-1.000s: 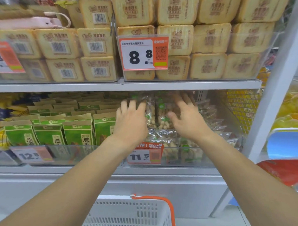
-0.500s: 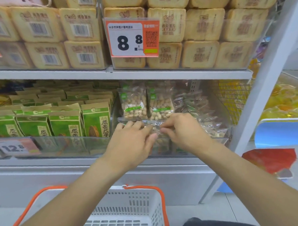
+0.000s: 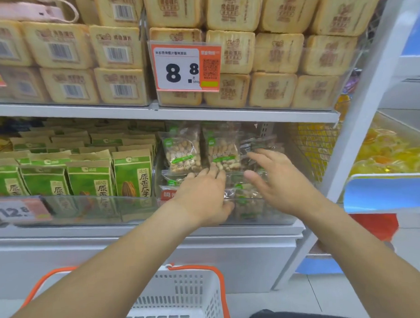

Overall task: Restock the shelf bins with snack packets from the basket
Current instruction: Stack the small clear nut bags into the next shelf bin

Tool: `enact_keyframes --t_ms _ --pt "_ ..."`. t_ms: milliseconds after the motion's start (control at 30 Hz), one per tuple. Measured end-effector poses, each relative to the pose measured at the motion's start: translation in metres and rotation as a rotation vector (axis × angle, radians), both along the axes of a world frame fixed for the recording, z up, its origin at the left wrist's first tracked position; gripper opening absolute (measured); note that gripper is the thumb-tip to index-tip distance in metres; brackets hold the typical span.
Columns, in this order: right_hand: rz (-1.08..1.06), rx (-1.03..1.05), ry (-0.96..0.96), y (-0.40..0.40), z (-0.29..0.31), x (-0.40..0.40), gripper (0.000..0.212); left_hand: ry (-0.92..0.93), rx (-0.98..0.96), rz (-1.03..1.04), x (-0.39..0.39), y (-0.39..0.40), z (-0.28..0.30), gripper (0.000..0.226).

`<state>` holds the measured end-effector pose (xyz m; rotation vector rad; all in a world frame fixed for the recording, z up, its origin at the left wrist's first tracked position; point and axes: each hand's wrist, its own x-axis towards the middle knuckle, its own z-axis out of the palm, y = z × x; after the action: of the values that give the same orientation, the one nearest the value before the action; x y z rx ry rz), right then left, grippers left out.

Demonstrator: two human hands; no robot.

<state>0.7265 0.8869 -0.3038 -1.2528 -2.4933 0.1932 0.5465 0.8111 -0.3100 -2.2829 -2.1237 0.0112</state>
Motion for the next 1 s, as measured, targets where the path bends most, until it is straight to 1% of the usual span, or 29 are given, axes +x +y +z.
enact_keyframes --t_ms 67,133,233,333,367,400,467,500,567,667,733,767,833,933,1000 --pt "-0.029 -0.131 -0.124 0.003 -0.007 0.012 0.072 -0.006 -0.011 0.014 0.004 0.001 -0.003 0.087" --pt "-0.026 -0.176 -0.273 0.003 -0.021 0.017 0.076 0.040 -0.011 0.033 0.010 0.000 -0.008 0.088" --pt "-0.025 -0.151 -0.315 0.004 -0.029 0.016 0.071 0.082 -0.029 0.054 0.016 -0.001 -0.009 0.089" --pt "-0.028 -0.178 -0.334 0.007 -0.026 0.013 0.068 0.086 -0.049 0.060 0.018 -0.001 -0.009 0.089" --pt "-0.038 -0.173 -0.307 0.008 -0.024 0.011 0.068 0.089 -0.059 0.062 0.018 -0.001 -0.008 0.089" --pt "-0.053 -0.144 -0.239 0.008 -0.023 0.008 0.068 0.092 -0.064 0.063 0.018 -0.002 -0.007 0.090" --pt "-0.097 -0.052 -0.024 0.009 -0.017 -0.002 0.057 0.087 -0.056 0.064 0.019 -0.003 -0.005 0.088" --pt "-0.108 -0.020 0.091 0.009 -0.014 -0.008 0.051 0.066 -0.034 0.064 0.018 -0.004 -0.003 0.085" --pt "-0.072 -0.003 0.251 0.008 -0.009 -0.023 0.048 -0.015 0.077 0.080 0.015 -0.005 -0.001 0.072" --pt "-0.030 -0.032 0.324 0.009 -0.009 -0.042 0.050 -0.143 0.339 0.202 -0.001 -0.008 0.004 0.054" --pt "-0.047 -0.032 0.340 0.012 -0.013 -0.053 0.046 -0.191 0.441 0.327 -0.016 -0.007 0.007 0.049" --pt "-0.065 -0.027 0.348 0.014 -0.015 -0.057 0.045 -0.183 0.439 0.375 -0.023 -0.006 0.007 0.050" --pt "-0.106 -0.018 0.348 0.016 -0.015 -0.063 0.049 -0.171 0.332 0.412 -0.032 -0.003 0.007 0.057" --pt "-0.150 -0.004 0.333 0.014 -0.009 -0.066 0.057 -0.188 0.150 0.363 -0.042 0.007 0.006 0.067" --pt "-0.168 -0.009 0.289 0.012 -0.003 -0.067 0.059 -0.196 0.130 0.310 -0.051 0.010 0.006 0.074"
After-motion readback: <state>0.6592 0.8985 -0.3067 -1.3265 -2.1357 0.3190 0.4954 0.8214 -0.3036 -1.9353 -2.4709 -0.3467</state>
